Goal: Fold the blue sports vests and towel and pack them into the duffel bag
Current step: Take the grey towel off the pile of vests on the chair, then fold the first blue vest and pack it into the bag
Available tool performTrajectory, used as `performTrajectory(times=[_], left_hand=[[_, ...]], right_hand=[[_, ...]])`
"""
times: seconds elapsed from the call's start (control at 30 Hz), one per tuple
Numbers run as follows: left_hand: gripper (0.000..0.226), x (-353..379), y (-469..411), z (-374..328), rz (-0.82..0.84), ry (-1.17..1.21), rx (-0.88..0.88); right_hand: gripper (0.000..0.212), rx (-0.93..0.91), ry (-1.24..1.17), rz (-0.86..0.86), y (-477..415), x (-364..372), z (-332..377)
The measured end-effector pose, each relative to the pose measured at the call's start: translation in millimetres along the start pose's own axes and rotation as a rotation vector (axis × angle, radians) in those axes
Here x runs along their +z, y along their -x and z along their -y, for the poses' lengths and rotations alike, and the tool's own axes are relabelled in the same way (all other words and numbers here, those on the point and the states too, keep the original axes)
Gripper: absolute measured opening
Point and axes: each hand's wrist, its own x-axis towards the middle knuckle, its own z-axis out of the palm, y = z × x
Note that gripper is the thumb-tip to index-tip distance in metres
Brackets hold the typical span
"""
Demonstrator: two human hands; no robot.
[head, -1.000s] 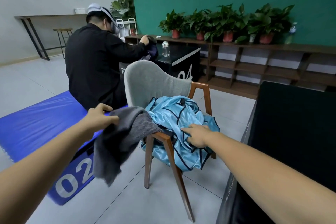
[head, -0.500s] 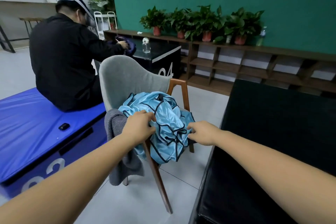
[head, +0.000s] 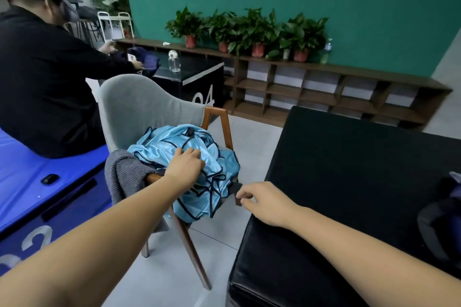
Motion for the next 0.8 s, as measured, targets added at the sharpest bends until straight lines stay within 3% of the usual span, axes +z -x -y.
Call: performTrajectory(times=[0.23,0.63,0.8], left_hand=[[0.009,-79.9,-1.8,16.1,-0.242,0.538,-0.195],[0.01,-263.0,53.6,34.7,-0.548,0.853,-0.175],[0.011,-333.6,85.5,28.2,-0.637,0.902,-0.136]], right_hand=[[0.021,0.04,-0.221,-0.104,6.8,-21.0,17.9],[0.057,0.023,-0.536,-0.289,17.2,-77.4,119.5],[0.08,-0.086,-0.487,-0.273,46.4,-97.6,150.5]])
